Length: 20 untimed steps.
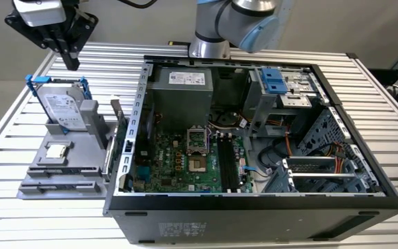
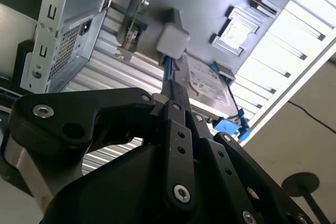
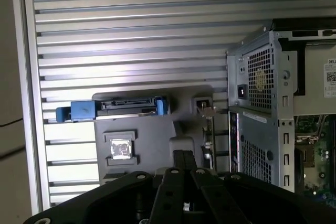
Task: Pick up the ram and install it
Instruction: 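Reach for the ram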
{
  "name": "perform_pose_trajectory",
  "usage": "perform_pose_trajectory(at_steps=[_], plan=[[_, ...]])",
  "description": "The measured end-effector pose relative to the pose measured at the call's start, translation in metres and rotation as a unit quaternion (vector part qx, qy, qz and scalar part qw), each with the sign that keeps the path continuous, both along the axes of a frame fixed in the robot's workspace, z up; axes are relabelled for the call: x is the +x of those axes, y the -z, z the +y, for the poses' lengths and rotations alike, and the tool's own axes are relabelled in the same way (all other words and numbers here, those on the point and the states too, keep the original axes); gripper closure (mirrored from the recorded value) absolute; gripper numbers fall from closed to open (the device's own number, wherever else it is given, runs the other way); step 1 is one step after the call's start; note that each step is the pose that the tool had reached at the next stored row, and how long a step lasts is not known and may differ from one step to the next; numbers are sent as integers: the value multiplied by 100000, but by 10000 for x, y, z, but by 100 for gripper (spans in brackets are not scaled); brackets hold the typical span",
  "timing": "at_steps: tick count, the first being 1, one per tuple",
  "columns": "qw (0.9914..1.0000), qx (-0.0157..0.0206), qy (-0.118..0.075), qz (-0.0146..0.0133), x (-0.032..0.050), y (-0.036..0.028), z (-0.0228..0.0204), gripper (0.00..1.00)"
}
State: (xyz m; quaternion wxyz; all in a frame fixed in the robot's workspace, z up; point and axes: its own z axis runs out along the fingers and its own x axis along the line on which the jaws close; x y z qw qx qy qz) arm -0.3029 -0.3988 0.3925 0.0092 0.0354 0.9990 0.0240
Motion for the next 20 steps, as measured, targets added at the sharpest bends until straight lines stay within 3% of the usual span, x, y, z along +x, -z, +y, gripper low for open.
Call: perform_pose_trajectory(at_steps=[20], plan=[[100000,-3,-1,32,-310,0,0,100]])
